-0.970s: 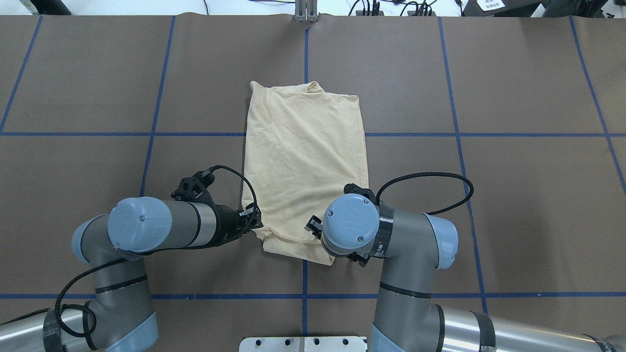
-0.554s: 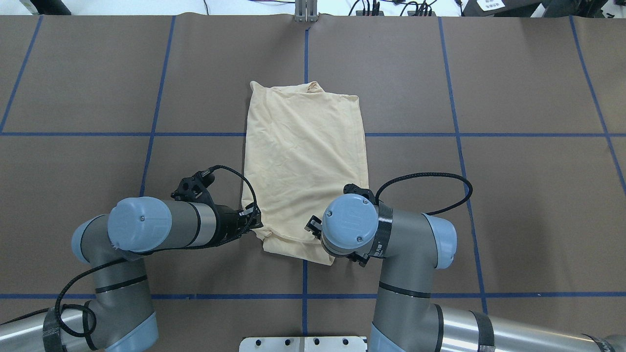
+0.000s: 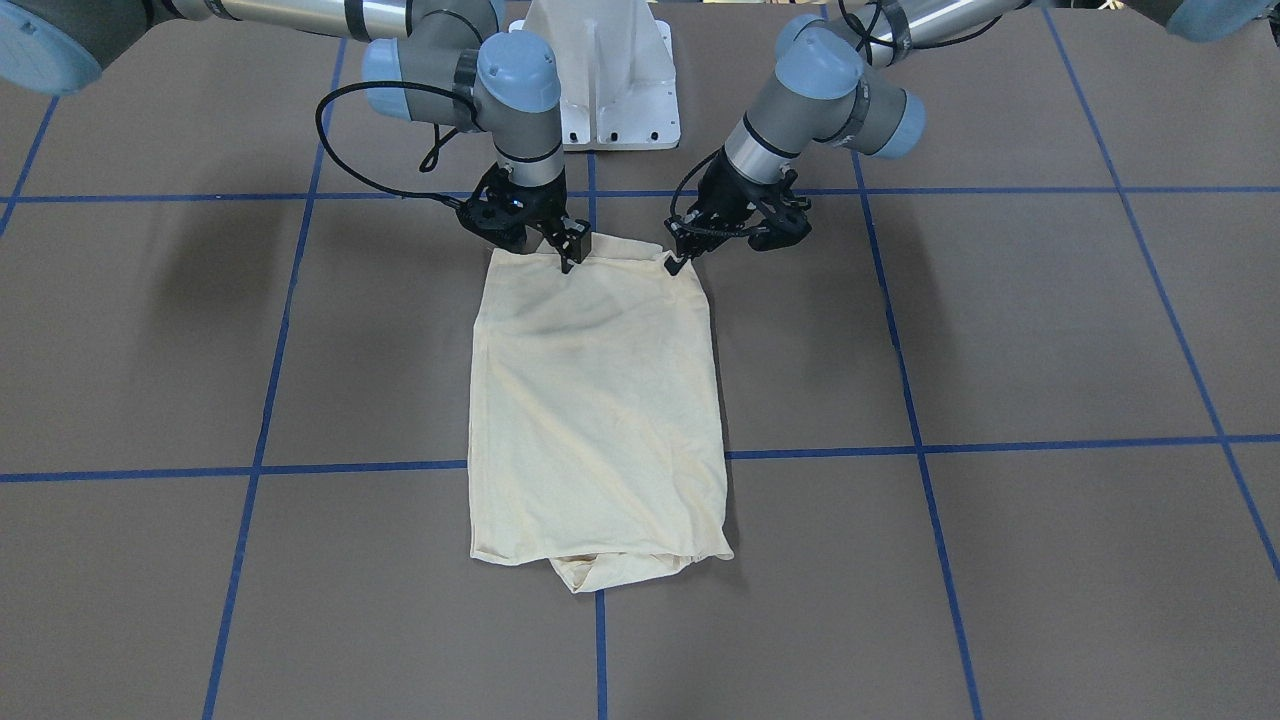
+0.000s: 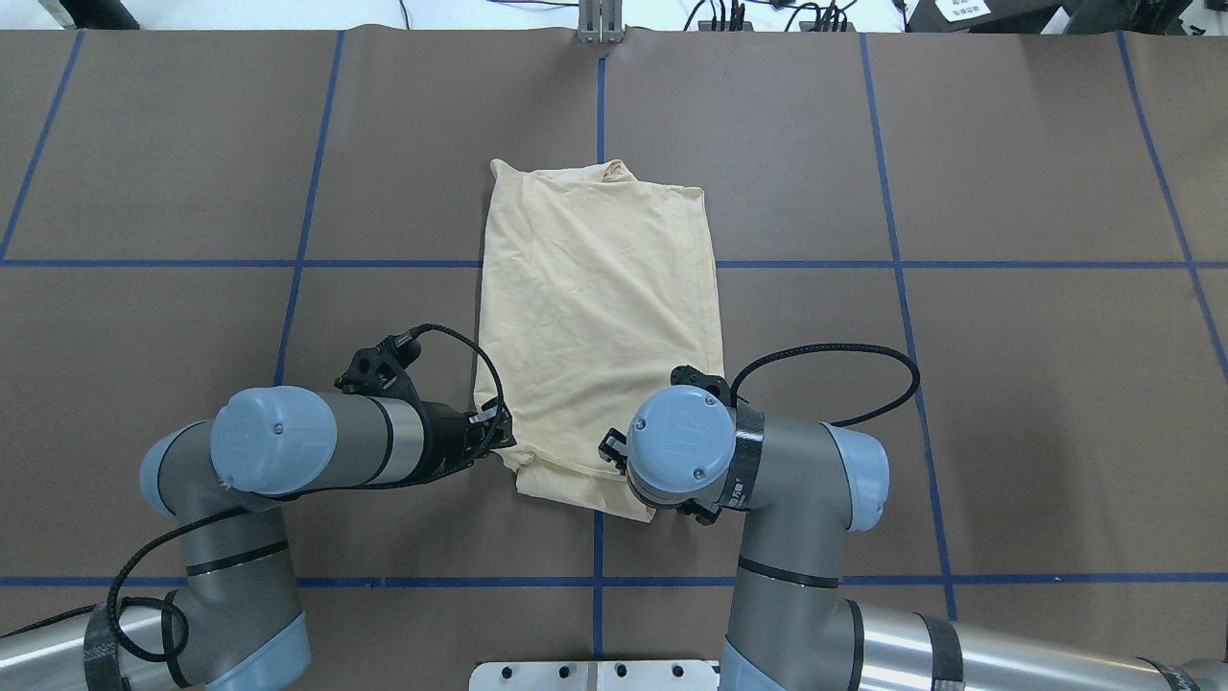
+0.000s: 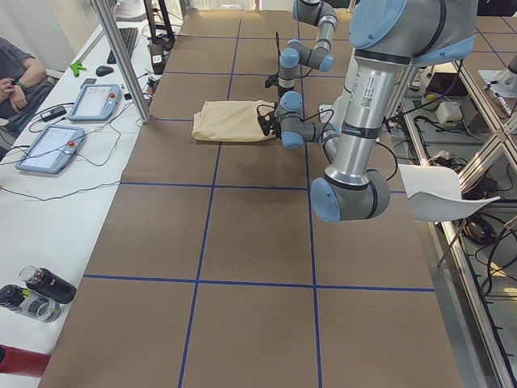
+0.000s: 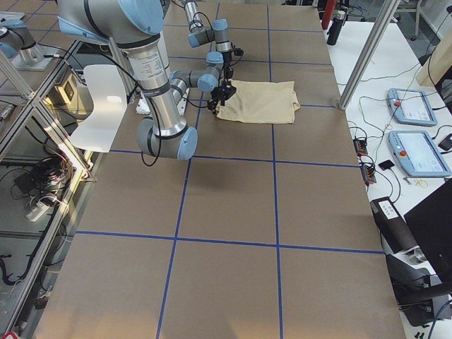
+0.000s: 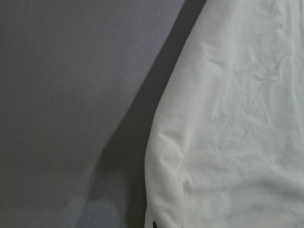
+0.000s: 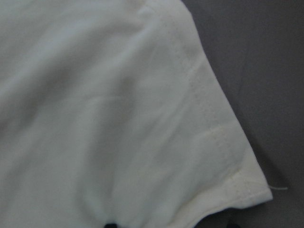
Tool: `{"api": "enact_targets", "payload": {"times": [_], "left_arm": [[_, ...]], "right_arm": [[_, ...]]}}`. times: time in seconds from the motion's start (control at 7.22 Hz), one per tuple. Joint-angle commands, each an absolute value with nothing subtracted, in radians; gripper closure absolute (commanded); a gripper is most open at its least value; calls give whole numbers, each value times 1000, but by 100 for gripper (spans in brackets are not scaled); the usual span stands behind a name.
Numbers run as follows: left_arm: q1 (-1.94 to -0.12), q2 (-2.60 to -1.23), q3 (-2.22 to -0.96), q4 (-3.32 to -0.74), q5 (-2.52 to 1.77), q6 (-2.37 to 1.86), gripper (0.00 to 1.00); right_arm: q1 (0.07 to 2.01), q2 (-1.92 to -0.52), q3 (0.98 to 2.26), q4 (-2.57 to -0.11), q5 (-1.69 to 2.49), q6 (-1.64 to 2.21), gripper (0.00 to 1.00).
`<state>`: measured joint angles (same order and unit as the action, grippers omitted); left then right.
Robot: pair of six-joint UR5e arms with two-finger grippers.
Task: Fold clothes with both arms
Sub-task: 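Grasp the bundle's near edge with both grippers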
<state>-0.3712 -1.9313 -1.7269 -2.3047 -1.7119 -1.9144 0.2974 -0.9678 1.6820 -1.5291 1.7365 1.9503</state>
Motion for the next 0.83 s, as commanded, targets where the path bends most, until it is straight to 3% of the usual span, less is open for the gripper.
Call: {"api": "enact_targets", "payload": {"times": [0.0,0.14,0.28,0.42,0.69], "left_arm": [[-371,-1931,-1726,-2304,-1710,-1914,100],[-371,-1931,-1727,-2304,-1710,-1914,100],[-371,-1931,-1727,-2304,-1710,-1914,100],[-371,-1931,-1727,-2304,-1710,-1914,100],[-371,-1931,-1727,-2304,-1710,-1914,100]], "right_arm": [[296,-968,1681,-1529,1736,1959,46],[295,-966,1683,-1528,1736,1977,63],[295,-966,1684,-1526,1736,1988,86],[295,-966,1686,-1526,1736,1990,100],[296,-966,1687,-1526,1736,1983,100]]}}
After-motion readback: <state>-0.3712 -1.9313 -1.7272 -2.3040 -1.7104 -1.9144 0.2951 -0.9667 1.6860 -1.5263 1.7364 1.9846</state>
